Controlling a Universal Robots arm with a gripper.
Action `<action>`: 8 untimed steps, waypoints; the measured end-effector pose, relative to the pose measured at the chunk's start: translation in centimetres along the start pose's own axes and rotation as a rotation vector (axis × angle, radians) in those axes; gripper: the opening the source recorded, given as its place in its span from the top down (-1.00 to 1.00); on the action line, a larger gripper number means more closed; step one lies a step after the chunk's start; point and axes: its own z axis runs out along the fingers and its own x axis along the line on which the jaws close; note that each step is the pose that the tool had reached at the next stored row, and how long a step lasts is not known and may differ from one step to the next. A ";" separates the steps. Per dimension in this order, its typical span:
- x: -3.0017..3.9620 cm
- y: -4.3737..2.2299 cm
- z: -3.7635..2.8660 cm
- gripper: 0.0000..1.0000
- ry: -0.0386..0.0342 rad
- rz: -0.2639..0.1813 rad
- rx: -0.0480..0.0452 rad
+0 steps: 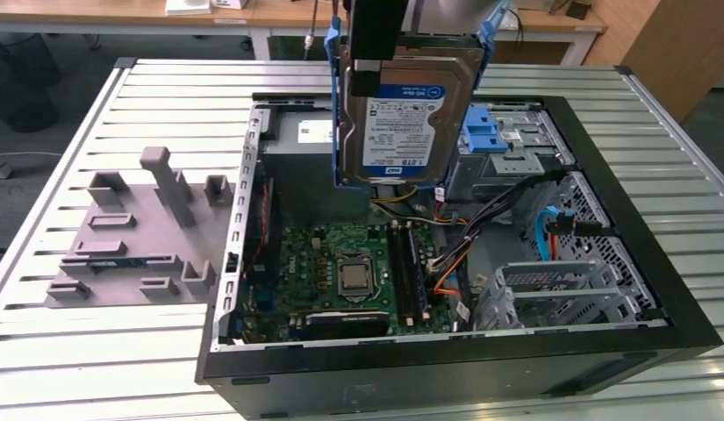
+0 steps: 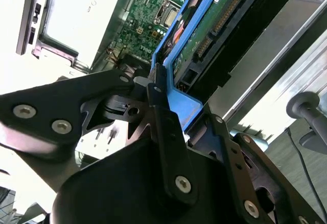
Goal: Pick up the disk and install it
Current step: 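Pick up the disk, then insert the disk into the insertion slot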
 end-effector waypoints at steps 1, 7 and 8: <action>0.00 0.00 0.00 0.27 0.0001 0.000 0.0000; 0.05 0.00 -0.01 0.27 0.0003 0.000 0.0000; 0.06 0.00 -0.01 0.27 0.0002 0.000 0.0000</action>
